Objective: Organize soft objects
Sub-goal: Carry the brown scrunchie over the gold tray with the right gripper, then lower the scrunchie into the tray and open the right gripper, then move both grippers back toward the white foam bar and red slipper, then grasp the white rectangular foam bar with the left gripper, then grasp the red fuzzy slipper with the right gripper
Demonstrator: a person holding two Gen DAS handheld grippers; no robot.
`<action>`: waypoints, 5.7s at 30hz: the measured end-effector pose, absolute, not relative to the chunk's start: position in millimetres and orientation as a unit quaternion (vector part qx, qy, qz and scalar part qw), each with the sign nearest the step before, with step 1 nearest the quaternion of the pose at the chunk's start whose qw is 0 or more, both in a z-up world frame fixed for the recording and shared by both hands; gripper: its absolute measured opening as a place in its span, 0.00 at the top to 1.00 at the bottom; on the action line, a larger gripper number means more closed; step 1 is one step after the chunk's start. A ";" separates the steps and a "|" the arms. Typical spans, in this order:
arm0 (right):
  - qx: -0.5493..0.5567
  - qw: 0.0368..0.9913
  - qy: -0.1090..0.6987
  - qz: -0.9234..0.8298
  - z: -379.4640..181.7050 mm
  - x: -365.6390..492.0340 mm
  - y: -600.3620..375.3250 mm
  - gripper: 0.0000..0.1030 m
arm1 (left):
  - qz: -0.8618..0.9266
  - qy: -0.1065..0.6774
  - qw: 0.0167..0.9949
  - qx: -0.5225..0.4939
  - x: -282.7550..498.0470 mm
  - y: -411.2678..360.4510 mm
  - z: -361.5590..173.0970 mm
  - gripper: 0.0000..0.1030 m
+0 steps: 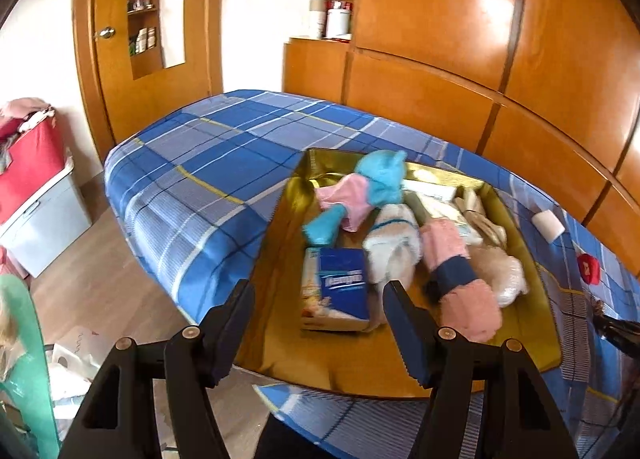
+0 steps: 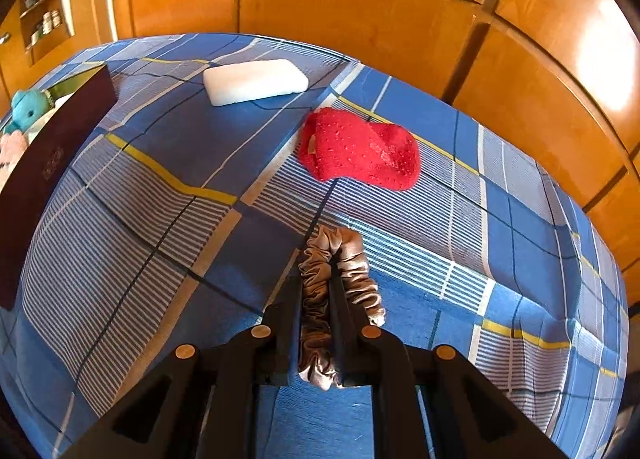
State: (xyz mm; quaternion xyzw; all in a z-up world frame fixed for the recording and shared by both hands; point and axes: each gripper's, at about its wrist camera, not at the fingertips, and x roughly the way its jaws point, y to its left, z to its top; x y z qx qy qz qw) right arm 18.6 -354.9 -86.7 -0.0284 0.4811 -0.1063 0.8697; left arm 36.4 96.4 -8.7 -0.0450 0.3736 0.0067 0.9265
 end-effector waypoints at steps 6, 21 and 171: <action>0.012 0.867 0.482 -0.126 -82.6 18.4 -360.7 0.89 | 0.031 0.380 0.922 -0.060 33.8 120.7 -15.5 0.35; 0.053 0.906 0.398 0.133 8.5 27.4 -210.7 0.89 | 0.067 0.373 0.922 -0.083 34.4 149.5 -11.7 0.35; 0.259 0.857 0.437 -0.088 -59.8 34.7 -447.7 0.59 | -0.394 0.406 0.812 0.143 -10.3 -238.6 -88.1 0.35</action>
